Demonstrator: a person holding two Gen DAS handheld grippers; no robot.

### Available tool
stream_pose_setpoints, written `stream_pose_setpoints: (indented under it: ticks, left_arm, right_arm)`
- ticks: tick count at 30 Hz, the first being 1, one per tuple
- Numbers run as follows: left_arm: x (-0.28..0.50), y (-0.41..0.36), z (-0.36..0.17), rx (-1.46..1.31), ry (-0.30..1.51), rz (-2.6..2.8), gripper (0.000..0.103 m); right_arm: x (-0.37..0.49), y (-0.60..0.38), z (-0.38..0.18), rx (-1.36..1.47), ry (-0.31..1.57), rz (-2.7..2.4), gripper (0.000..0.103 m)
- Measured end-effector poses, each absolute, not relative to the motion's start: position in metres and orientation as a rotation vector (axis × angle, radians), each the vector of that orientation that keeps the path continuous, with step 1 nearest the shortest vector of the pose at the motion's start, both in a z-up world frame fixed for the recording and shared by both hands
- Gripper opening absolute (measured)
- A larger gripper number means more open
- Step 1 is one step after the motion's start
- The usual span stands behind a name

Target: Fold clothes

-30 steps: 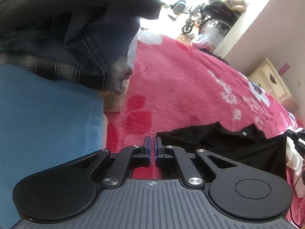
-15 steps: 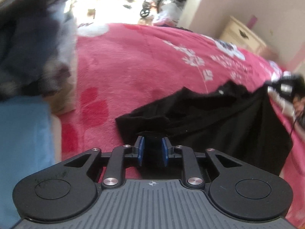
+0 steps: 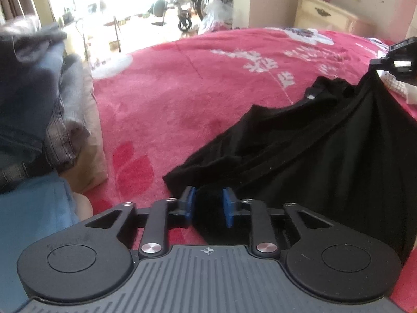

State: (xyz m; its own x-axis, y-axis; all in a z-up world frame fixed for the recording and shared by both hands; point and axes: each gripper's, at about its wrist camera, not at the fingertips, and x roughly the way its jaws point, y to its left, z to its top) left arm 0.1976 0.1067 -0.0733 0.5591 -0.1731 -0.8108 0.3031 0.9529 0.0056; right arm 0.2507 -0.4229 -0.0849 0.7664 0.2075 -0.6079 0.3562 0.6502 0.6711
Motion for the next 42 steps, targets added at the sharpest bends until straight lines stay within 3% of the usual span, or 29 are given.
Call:
stream_pose_setpoints:
  ticks: [10,17,20,32,42]
  left_arm:
    - [0.201,0.104,-0.083,0.13,0.943,-0.304,0.036]
    - [0.2,0.103,-0.083,0.128,0.923,-0.301,0.022]
    - [0.199,0.102,-0.083,0.115,0.904,-0.29,0.003]
    - [0.188,0.128,-0.022,0.02,0.738,-0.19,0.002]
    - [0.216,0.145,-0.05,-0.001,0.807,-0.076,0.002]
  right_arm:
    - [0.25,-0.421,-0.084,0.88,0.713,-0.097,0.005]
    - [0.249,-0.42,-0.083,0.88,0.71,-0.099,0.005]
    - [0.249,-0.42,-0.083,0.877,0.707,-0.103,0.005]
    - [0.236,-0.423,-0.052,0.887,0.593,-0.05,0.005]
    - [0.281,-0.402,-0.078,0.912,0.659,-0.06,0.005]
